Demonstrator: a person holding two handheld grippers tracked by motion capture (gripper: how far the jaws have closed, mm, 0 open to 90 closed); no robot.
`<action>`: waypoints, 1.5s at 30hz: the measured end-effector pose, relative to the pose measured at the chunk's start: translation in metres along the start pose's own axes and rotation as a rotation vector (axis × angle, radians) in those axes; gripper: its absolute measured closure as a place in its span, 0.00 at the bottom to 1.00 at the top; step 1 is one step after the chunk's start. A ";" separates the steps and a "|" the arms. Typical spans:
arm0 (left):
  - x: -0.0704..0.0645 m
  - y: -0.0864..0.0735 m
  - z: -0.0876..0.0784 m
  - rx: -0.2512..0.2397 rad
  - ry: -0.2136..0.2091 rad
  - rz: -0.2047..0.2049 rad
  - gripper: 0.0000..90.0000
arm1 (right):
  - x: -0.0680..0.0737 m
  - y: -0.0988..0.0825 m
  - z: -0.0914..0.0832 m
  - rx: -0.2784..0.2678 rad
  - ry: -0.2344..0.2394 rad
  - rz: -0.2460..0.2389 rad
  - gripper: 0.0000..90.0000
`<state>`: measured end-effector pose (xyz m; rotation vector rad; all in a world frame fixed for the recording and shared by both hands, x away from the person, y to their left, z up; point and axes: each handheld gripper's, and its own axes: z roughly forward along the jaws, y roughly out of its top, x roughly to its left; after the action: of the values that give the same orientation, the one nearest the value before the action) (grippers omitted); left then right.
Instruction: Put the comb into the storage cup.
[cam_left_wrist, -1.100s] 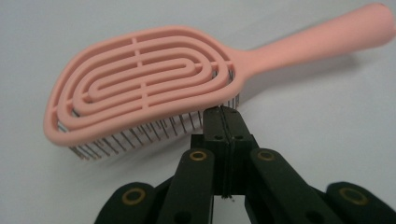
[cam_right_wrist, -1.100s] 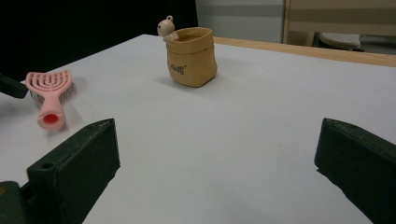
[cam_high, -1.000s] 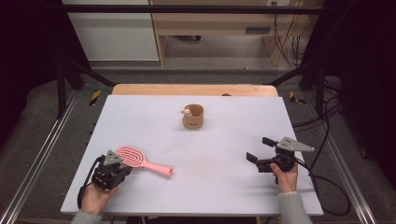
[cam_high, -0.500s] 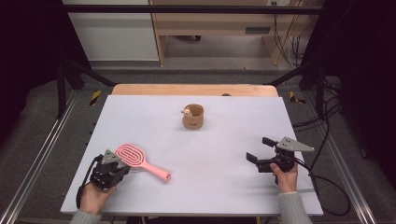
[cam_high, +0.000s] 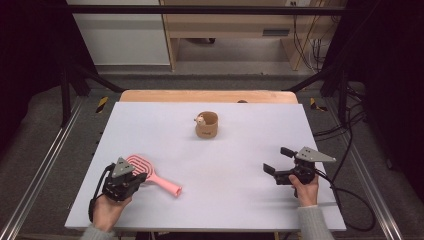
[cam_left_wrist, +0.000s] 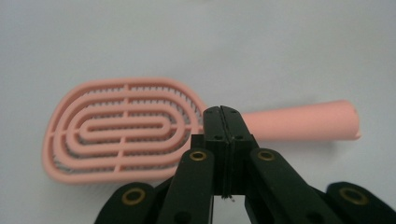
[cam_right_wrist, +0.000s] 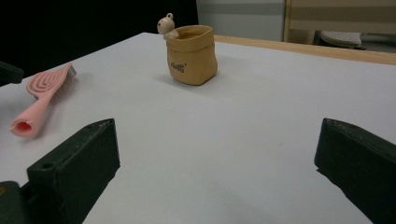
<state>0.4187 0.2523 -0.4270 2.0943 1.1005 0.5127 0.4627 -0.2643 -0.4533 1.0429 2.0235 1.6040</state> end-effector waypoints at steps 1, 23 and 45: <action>-0.002 0.002 0.002 -0.004 0.000 0.008 0.99 | 0.000 0.000 0.000 0.000 -0.001 0.000 0.01; -0.022 0.024 0.059 0.063 -0.065 0.041 1.00 | 0.000 0.000 0.000 0.008 -0.003 -0.005 0.01; -0.030 0.018 0.058 0.125 -0.104 0.078 1.00 | 0.000 0.000 0.000 0.008 -0.003 -0.007 0.01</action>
<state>0.4475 0.1973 -0.4532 2.2533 1.0175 0.3752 0.4629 -0.2646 -0.4537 1.0393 2.0315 1.5911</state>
